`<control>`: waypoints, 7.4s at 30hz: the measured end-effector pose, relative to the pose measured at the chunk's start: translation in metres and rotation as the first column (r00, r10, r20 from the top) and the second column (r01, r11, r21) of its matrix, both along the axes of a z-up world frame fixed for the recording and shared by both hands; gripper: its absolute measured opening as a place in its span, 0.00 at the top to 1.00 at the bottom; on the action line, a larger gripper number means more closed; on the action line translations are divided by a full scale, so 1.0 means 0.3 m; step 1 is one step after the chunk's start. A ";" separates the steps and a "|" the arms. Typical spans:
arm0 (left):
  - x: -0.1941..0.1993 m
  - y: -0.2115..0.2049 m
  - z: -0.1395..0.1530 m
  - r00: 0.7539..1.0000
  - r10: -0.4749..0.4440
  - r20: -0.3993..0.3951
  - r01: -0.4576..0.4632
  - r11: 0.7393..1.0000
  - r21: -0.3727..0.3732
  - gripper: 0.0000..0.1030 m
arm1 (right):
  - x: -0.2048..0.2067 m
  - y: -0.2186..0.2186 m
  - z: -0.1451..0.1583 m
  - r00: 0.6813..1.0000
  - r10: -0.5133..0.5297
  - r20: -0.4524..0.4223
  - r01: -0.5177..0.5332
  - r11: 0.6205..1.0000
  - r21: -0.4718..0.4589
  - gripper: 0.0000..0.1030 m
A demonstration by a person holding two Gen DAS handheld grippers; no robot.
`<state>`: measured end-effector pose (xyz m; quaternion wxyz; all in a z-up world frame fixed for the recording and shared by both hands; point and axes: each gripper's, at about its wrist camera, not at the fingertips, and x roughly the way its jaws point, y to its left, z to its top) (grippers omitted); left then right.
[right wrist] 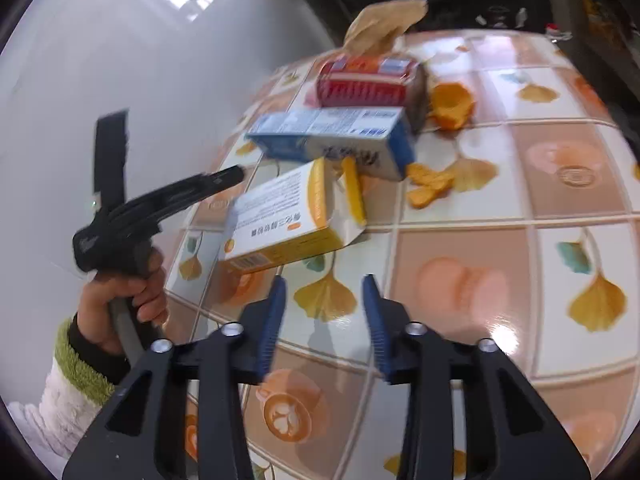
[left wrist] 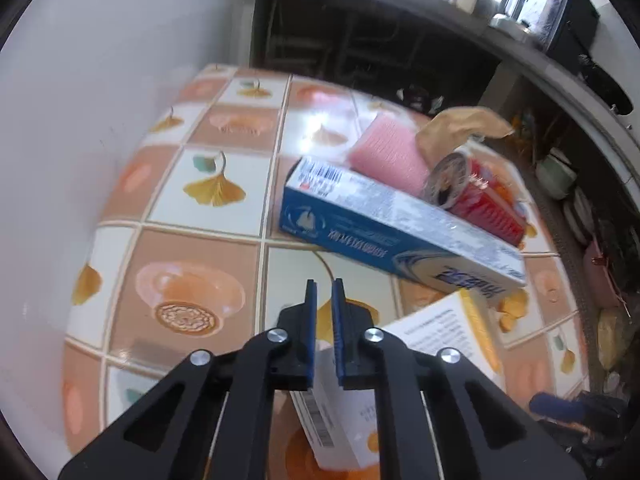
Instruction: Collect trash
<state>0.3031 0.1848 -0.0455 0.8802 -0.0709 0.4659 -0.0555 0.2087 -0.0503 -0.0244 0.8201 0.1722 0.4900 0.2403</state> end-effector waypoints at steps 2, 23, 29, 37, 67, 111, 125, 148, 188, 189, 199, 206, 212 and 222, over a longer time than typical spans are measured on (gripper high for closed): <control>0.009 -0.010 -0.027 0.999 -0.019 -0.028 0.019 1.000 0.007 0.96 | 0.024 0.018 -0.013 1.000 0.010 -0.014 -0.010 1.000 0.000 0.82; -0.354 -0.039 -0.048 0.982 -0.129 -0.134 0.102 0.975 -0.195 1.00 | 0.004 0.069 -0.102 0.983 0.102 -0.151 -0.091 0.993 0.077 0.95; -0.501 0.003 -0.056 0.974 -0.130 -0.186 0.085 0.968 -0.235 1.00 | -0.096 0.126 -0.105 0.966 0.189 -0.176 -0.179 0.981 0.070 0.95; -0.586 0.047 -0.010 0.984 -0.063 -0.166 0.026 0.976 -0.215 0.62 | -0.140 0.129 -0.055 0.975 0.189 -0.118 -0.192 0.981 -0.015 0.83; -0.464 -0.226 -0.041 0.984 -0.100 -0.149 0.109 0.993 0.048 0.15 | 0.216 -0.309 0.051 0.990 -0.138 0.028 0.140 0.987 -0.079 0.52; -0.501 -0.187 -0.041 0.978 -0.100 -0.182 0.101 0.995 -0.001 0.31 | 0.287 -0.192 -0.026 0.992 0.045 -0.121 -0.049 0.998 -0.036 0.68; -0.498 -0.188 -0.040 0.978 -0.104 -0.179 0.105 0.994 -0.002 0.31 | 0.330 -0.120 -0.077 0.997 -0.001 -0.080 -0.014 0.982 -0.190 0.97; -0.508 -0.185 -0.039 0.982 -0.100 -0.158 0.101 0.995 0.001 0.31 | 0.085 -0.160 0.025 0.995 0.066 -0.074 -0.068 0.997 -0.035 0.99; -0.507 -0.162 -0.033 0.987 -0.065 -0.146 0.065 0.998 -0.002 0.33 | 0.067 -0.103 -0.082 0.996 0.070 -0.063 -0.079 0.985 -0.151 0.95; -0.509 -0.162 -0.032 0.987 -0.066 -0.145 0.067 0.998 -0.002 0.33 | 0.063 -0.108 -0.079 0.996 0.065 -0.059 -0.073 0.986 -0.149 0.95; -0.532 -0.213 0.032 0.991 -0.096 -0.095 0.097 0.995 -0.002 0.33 | 0.004 -0.250 -0.033 0.999 -0.030 -0.033 0.028 0.998 -0.051 0.95; -0.511 -0.347 0.115 0.974 -0.222 -0.040 0.222 0.975 -0.009 0.33 | -0.109 -0.449 0.026 0.983 -0.185 0.007 0.185 0.982 0.039 0.95; -0.459 -0.568 0.189 0.920 -0.391 -0.014 0.391 0.920 -0.020 0.33 | -0.257 -0.687 0.061 0.928 -0.370 0.051 0.366 0.927 0.075 0.95; -0.372 -1.152 0.186 0.730 -0.681 -0.063 0.677 0.732 -0.072 0.33 | -0.614 -1.185 -0.080 0.661 -0.750 -0.030 0.751 0.660 0.020 0.95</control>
